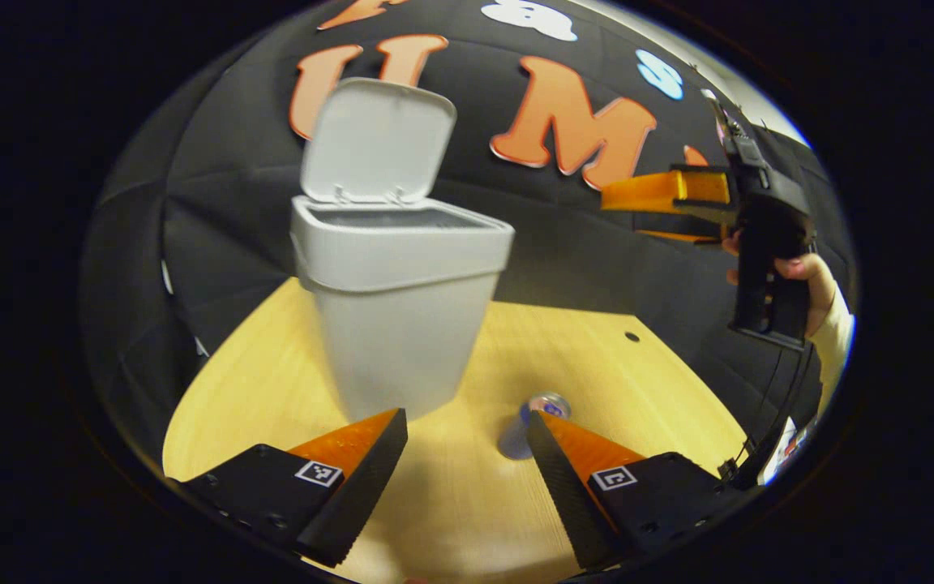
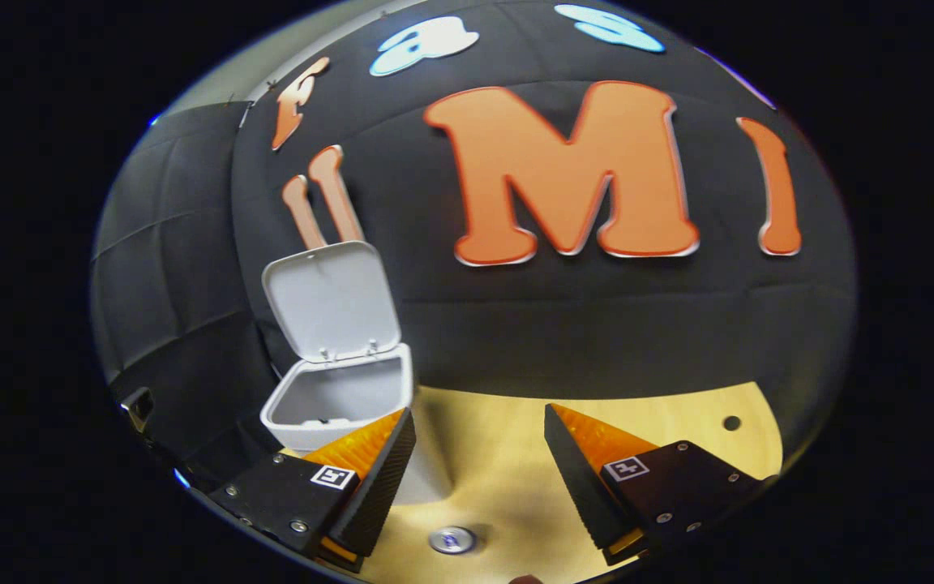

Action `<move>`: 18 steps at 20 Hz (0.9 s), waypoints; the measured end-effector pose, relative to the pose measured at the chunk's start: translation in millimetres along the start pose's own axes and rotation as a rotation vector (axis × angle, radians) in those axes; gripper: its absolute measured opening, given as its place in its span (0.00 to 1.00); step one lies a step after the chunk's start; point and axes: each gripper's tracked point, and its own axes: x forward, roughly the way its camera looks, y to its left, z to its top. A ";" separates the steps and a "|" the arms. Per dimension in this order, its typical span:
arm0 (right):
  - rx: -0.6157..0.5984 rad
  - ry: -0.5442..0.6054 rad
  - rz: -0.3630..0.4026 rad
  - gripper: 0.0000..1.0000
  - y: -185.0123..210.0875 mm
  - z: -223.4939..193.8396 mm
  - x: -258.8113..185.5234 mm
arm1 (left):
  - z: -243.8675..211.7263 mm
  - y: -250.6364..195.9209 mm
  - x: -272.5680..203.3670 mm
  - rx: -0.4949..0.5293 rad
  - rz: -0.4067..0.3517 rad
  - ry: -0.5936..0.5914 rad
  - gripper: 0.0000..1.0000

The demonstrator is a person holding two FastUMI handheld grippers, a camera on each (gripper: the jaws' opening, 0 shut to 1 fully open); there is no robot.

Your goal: Press the lid of the desktop garbage bin to open it, pick up the crumpled paper on the desktop and throw it into the bin, then pick up the pop can on the desktop and drop it into the bin, and finally close the garbage bin lid.

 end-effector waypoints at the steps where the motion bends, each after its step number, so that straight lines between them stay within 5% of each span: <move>1: 0.006 0.008 -0.035 0.95 -19.2 -7.1 -12.1 | -10.0 -9.6 14.2 0.019 -0.015 0.033 0.96; 9: 0.085 0.068 -0.239 0.95 -142.2 -57.5 -85.0 | -52.6 -73.6 76.6 0.080 -0.109 0.162 0.97; 18: 0.121 0.101 -0.266 0.95 -172.8 -74.3 -94.7 | -79.5 -56.8 99.6 0.027 0.005 0.247 0.97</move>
